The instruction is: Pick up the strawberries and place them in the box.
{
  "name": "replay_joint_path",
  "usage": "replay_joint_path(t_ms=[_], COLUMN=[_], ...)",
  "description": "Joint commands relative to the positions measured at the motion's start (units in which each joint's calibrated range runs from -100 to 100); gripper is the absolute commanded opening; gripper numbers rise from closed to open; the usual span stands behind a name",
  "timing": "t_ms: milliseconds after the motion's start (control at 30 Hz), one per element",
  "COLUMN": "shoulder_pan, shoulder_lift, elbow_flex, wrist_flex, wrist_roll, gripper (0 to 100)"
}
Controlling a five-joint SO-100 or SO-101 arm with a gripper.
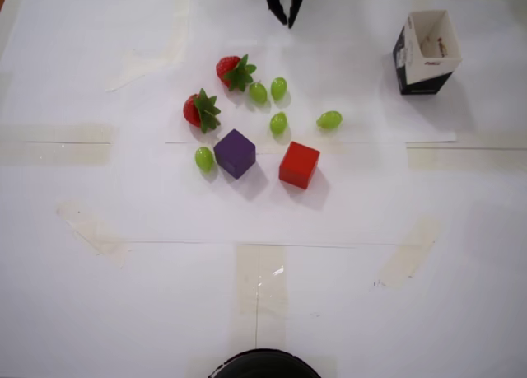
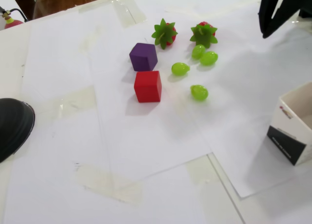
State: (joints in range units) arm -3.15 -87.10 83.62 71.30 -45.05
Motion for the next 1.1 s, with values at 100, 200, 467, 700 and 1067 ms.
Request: replay_joint_path(t_ms=[100,200,467,700,1067], shoulder_pan=[5.9,7.4,7.3,7.9,8.4], shoulder_lift=[23.8,33.8,56.4,67.6,72.0], elbow_flex=[-24.8,-30.0,-42.6,-46.1,-49.3], wrist_flex=[-0.2,-2.7,-3.9,-2.5,-5.0], wrist_roll=[10.5,12.4,20.1,21.2,22.1], gripper=[0,0,0,9,27])
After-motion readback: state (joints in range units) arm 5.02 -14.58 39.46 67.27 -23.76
